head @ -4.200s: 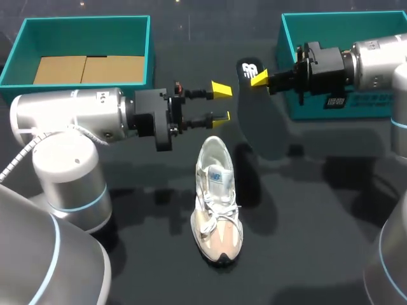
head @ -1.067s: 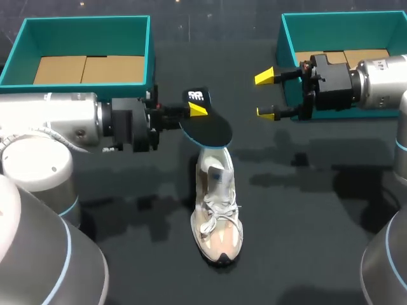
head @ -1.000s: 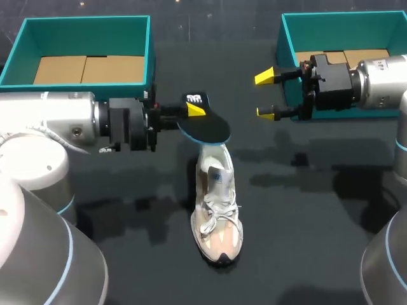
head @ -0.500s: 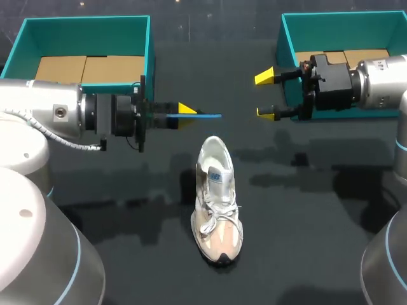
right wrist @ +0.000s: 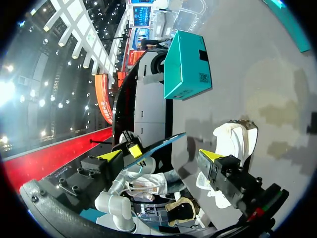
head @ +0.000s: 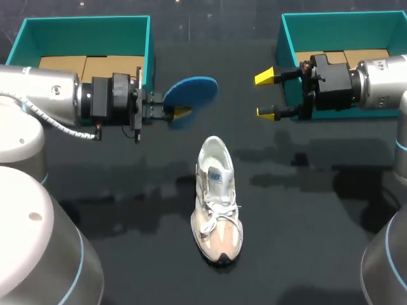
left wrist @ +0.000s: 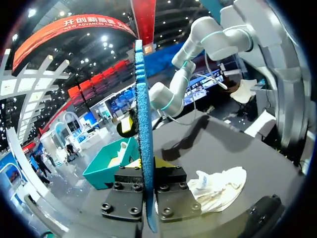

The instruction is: Take the shoe out of the shoebox, open the shoe tongue, remove and reinsert the insole, then place the shoe into the shoebox

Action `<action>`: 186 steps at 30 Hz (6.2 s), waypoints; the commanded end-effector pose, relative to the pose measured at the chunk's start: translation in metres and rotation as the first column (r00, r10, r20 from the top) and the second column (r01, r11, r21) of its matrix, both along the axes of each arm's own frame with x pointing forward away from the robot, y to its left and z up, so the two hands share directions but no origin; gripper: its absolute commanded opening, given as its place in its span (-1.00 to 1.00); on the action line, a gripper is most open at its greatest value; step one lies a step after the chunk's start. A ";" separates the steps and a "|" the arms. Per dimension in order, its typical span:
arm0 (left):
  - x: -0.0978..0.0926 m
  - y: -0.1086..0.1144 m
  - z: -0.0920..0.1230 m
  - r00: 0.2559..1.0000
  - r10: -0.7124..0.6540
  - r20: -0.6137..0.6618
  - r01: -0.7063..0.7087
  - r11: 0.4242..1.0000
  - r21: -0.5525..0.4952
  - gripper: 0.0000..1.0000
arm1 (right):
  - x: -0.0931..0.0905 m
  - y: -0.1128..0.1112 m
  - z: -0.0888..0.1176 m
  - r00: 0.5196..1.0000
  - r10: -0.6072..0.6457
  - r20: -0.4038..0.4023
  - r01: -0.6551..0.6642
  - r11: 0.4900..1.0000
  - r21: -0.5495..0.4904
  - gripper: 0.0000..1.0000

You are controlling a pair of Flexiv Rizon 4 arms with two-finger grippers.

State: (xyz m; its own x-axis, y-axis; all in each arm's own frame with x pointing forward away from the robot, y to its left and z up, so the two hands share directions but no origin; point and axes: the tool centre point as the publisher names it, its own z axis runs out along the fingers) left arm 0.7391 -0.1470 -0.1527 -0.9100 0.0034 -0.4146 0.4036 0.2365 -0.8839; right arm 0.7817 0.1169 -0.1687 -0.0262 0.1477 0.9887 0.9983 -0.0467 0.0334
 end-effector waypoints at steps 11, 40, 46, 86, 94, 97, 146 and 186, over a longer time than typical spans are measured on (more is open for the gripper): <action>0.038 0.016 0.009 0.767 0.065 -0.638 -0.081 0.997 0.004 -1.00 | -0.001 0.000 0.000 1.000 -0.002 0.000 0.002 1.000 -0.002 1.00; 0.050 0.016 -0.002 0.274 -0.015 -0.962 -0.144 0.988 -0.057 -1.00 | -0.001 0.000 0.000 1.000 -0.002 0.000 0.002 1.000 -0.002 1.00; 0.050 0.003 -0.012 0.059 0.014 -0.998 -0.145 0.989 0.006 -1.00 | -0.001 0.000 0.000 1.000 -0.002 0.000 0.002 1.000 -0.002 1.00; 0.057 -0.061 -0.047 -0.409 -0.048 -0.911 -0.298 0.951 0.084 -1.00 | -0.004 -0.021 0.029 0.999 0.032 0.032 -0.024 0.970 -0.242 1.00; 0.057 -0.061 -0.047 -0.409 -0.048 -0.911 -0.298 0.951 0.084 -1.00 | 0.003 -0.026 0.053 0.996 0.086 -0.015 -0.084 0.892 -0.445 1.00; 0.057 -0.061 -0.047 -0.409 -0.048 -0.911 -0.298 0.951 0.084 -1.00 | 0.004 -0.028 0.061 0.995 0.094 -0.033 -0.097 0.851 -0.517 1.00; 0.057 -0.061 -0.047 -0.409 -0.048 -0.911 -0.298 0.951 0.084 -1.00 | 0.000 0.088 0.132 0.994 0.093 -0.061 -0.070 0.099 -0.993 1.00; 0.057 -0.061 -0.047 -0.409 -0.048 -0.911 -0.298 0.951 0.084 -1.00 | 0.000 0.060 0.110 0.992 -0.035 -0.121 -0.053 0.758 -0.651 1.00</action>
State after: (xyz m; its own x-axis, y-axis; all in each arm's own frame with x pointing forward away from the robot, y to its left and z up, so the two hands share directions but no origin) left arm 0.7966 -0.2070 -0.1994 0.0139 -0.0785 0.9968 -0.9980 -0.0630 0.0090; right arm 0.7855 0.1853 -0.0509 0.0574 0.9367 0.3455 0.9975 -0.0395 -0.0586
